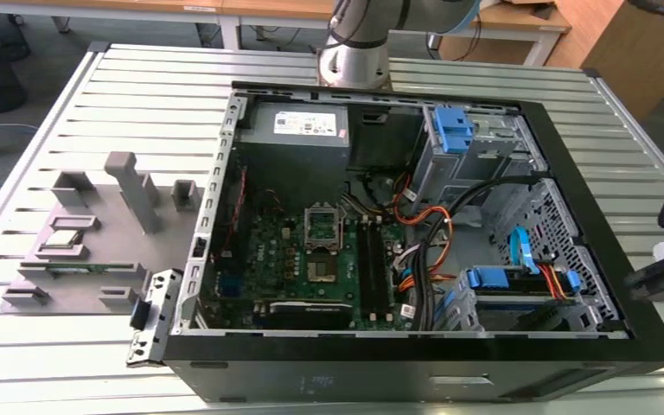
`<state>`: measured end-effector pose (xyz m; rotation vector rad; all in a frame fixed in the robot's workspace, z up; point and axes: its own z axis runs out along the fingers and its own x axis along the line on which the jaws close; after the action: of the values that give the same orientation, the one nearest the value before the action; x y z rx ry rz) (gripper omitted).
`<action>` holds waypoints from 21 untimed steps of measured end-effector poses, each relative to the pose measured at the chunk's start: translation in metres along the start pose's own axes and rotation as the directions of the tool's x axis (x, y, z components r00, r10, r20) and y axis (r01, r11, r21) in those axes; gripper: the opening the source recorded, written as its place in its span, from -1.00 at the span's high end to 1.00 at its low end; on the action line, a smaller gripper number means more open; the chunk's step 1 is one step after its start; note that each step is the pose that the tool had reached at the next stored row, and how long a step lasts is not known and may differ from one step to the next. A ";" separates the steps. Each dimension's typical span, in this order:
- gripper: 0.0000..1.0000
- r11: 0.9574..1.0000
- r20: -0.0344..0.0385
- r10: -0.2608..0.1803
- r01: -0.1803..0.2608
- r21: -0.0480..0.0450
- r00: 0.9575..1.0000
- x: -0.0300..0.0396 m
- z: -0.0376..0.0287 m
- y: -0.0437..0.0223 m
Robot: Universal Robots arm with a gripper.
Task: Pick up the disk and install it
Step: 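Insert the second disk wire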
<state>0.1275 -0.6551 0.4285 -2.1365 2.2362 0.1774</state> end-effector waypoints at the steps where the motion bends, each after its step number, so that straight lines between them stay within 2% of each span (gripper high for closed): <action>1: 0.66 1.000 0.000 0.003 -0.003 0.000 1.000 -0.0005 -0.0044 0.0002; 15: 0.66 0.999 0.002 0.045 -0.045 0.005 0.999 -0.0076 -0.0681 0.0034; 16: 0.66 0.999 0.002 0.047 -0.047 0.005 0.999 -0.0079 -0.0706 0.0036; 21: 0.66 0.999 0.006 0.046 -0.046 0.005 0.999 -0.0098 -0.0683 0.0037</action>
<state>0.1275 -0.6529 0.4976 -2.0802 2.2822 0.1788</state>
